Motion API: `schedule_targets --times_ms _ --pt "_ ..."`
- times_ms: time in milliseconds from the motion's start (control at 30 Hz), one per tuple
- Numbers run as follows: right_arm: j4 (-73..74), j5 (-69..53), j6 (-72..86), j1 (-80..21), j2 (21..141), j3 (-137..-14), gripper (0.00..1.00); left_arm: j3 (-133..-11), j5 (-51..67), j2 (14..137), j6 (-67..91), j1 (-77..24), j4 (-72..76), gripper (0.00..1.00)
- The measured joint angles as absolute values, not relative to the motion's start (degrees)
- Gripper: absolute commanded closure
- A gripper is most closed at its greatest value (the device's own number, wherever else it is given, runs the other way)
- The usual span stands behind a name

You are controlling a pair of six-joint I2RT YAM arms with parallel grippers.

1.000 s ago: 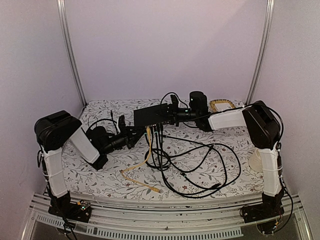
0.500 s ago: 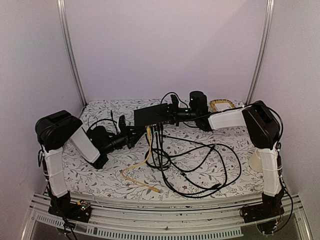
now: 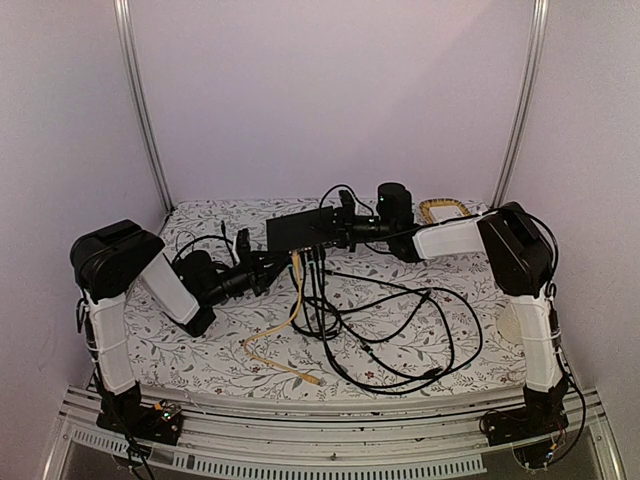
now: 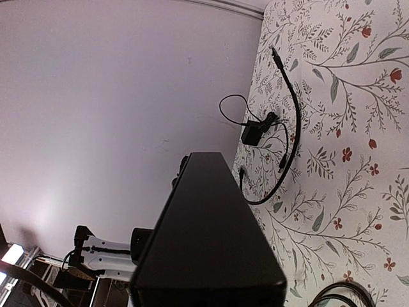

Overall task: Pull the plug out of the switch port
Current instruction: Pull the connector from the switch port, then place the connector at the corner of the board.

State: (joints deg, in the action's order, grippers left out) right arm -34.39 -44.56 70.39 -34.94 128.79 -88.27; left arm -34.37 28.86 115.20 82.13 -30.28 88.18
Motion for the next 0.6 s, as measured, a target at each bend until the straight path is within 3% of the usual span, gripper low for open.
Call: schedule_targets --times_ms 600 --pt "-50.4 -44.7 81.9 -27.3 132.2 -93.1 0.98 -32.4 34.9 115.4 80.9 -29.8 88.1 1.00"
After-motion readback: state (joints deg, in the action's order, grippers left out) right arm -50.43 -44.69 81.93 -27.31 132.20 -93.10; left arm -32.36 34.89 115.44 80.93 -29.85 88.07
